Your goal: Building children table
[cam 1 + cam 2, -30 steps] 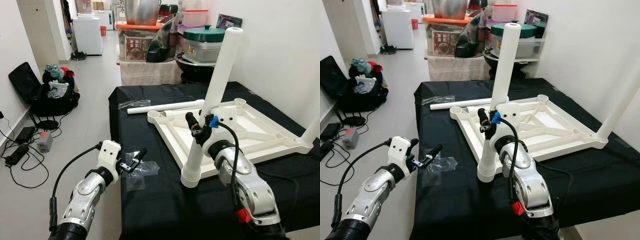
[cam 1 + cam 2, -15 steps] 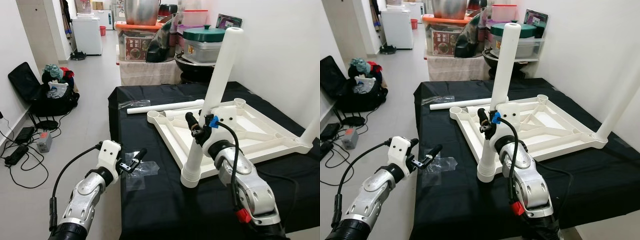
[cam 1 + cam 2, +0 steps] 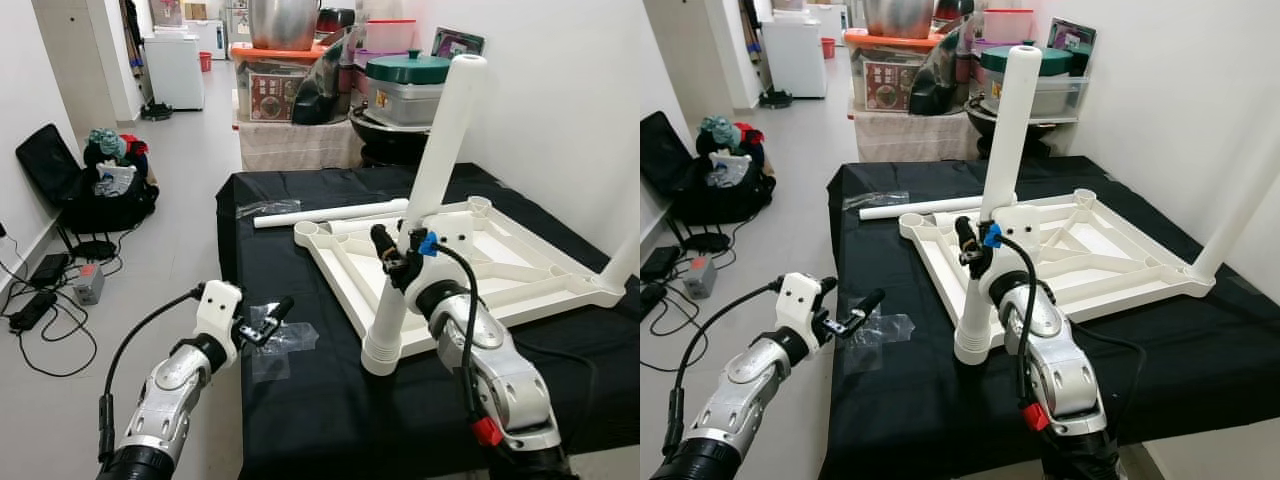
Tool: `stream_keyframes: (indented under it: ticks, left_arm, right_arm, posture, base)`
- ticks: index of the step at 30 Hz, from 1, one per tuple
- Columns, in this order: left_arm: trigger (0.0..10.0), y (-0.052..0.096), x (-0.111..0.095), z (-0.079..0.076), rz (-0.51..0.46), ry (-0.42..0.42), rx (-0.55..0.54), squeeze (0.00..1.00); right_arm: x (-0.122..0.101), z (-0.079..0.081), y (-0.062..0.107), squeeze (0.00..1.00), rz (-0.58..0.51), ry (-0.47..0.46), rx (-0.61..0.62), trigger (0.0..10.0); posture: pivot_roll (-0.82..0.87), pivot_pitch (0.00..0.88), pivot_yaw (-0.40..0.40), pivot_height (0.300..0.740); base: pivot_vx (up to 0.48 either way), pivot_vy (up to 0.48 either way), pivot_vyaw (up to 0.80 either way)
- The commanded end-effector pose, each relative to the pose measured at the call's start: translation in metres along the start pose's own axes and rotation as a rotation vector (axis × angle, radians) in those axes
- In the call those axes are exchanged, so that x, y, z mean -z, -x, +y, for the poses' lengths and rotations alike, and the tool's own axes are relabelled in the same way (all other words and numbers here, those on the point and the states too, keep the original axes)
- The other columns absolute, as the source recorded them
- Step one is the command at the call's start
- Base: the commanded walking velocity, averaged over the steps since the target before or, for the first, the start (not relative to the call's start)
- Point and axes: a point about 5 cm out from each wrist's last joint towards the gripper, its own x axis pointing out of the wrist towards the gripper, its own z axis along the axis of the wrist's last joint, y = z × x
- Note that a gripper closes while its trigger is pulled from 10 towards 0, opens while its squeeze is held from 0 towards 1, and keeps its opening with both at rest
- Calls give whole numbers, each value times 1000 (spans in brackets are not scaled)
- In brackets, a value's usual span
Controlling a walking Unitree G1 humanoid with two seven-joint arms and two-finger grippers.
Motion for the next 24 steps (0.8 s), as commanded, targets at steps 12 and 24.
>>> stream_keyframes:
  ticks: [12, 24]
  left_arm:
    - [10000, -2, -5, -2, -10, -40, 14, 0]
    - [10000, -8, -34, -8, -125, -101, 25, 0]
  right_arm:
    - [69, -13, 9, 0, 285, -35, 101, 10000]
    - [18, -22, 6, 0, -25, -37, 190, 10000]
  posture:
    - [20, 0, 0, 740]
    - [32, 0, 0, 740]
  base:
    - [0, 0, 0]
    - [0, 0, 0]
